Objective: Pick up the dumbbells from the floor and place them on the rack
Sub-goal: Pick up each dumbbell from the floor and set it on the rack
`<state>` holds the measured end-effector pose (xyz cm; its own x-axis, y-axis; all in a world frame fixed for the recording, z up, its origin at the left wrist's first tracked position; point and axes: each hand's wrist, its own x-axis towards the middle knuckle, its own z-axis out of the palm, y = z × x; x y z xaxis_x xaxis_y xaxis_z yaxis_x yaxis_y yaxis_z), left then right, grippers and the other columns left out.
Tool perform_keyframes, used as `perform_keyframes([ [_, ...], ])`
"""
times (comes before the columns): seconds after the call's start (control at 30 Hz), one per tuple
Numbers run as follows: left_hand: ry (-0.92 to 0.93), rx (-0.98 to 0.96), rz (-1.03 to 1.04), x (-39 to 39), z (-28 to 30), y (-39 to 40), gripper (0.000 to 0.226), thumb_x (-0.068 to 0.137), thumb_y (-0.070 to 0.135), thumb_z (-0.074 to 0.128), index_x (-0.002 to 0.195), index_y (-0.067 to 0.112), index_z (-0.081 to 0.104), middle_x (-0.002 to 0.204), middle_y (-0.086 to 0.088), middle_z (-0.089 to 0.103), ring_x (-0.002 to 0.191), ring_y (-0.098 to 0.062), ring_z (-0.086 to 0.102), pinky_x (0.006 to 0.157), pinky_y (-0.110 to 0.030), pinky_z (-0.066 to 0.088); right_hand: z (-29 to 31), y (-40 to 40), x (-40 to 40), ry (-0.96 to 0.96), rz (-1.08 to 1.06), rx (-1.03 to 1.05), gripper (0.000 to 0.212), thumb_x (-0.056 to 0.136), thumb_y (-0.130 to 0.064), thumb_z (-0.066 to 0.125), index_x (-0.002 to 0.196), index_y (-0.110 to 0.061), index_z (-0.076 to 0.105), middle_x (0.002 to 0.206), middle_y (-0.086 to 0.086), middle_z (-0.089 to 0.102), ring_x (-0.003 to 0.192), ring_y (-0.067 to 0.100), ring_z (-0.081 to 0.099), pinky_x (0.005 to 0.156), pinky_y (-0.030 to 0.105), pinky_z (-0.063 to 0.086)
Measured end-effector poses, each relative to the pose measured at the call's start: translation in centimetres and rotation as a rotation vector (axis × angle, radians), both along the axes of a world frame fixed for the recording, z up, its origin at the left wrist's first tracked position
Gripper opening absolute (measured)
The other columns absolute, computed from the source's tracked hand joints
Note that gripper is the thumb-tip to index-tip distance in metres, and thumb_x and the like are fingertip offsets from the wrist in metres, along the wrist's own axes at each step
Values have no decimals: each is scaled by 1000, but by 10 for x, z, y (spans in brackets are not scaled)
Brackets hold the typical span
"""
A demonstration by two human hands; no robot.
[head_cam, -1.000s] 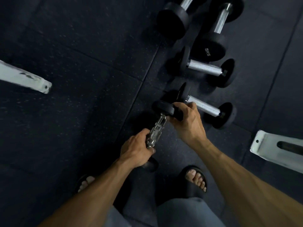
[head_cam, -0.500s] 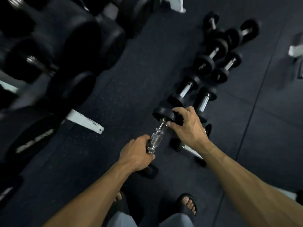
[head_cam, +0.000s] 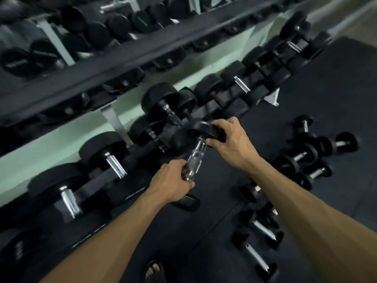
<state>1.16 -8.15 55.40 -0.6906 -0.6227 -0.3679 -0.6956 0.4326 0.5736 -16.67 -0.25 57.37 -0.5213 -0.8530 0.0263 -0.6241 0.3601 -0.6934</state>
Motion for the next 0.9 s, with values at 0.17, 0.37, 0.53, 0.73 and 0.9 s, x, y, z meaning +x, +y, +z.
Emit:
perform_keyframes([
  [0.17, 27, -30, 87, 33, 46, -71, 20, 75, 26, 75, 88, 28, 61, 69, 6, 62, 72, -19, 63, 67, -34, 50, 51, -86, 27, 45, 108, -23, 43, 85, -30, 69, 125, -24, 54, 106, -2, 39, 102, 17, 48, 97, 34, 41],
  [0.37, 64, -32, 167, 65, 91, -173, 18, 77, 23, 74, 87, 26, 60, 67, 7, 61, 68, -14, 60, 65, -32, 48, 102, -207, 59, 68, 174, -22, 42, 84, -30, 71, 123, -25, 57, 106, 0, 42, 103, 21, 51, 98, 38, 42],
  [0.53, 109, -33, 287, 93, 110, -252, 21, 75, 25, 76, 91, 26, 63, 71, 6, 68, 72, -15, 65, 73, -34, 54, 128, -301, 85, 60, 232, -48, 34, 84, -28, 71, 116, -25, 59, 104, 0, 43, 97, 17, 51, 94, 35, 45],
  [0.73, 154, -30, 470, 118, 108, -324, 19, 75, 23, 76, 87, 24, 62, 75, 5, 67, 73, -16, 65, 74, -39, 56, 135, -402, 115, 54, 374, -67, 37, 84, -25, 71, 119, -28, 58, 108, -2, 43, 100, 15, 50, 95, 29, 41],
  [0.9, 189, -32, 615, 129, 98, -368, 17, 77, 18, 75, 81, 19, 59, 75, 6, 64, 72, -16, 62, 66, -32, 51, 128, -476, 133, 36, 507, -26, 36, 86, -24, 70, 120, -27, 58, 109, 0, 42, 99, 18, 51, 90, 29, 41],
])
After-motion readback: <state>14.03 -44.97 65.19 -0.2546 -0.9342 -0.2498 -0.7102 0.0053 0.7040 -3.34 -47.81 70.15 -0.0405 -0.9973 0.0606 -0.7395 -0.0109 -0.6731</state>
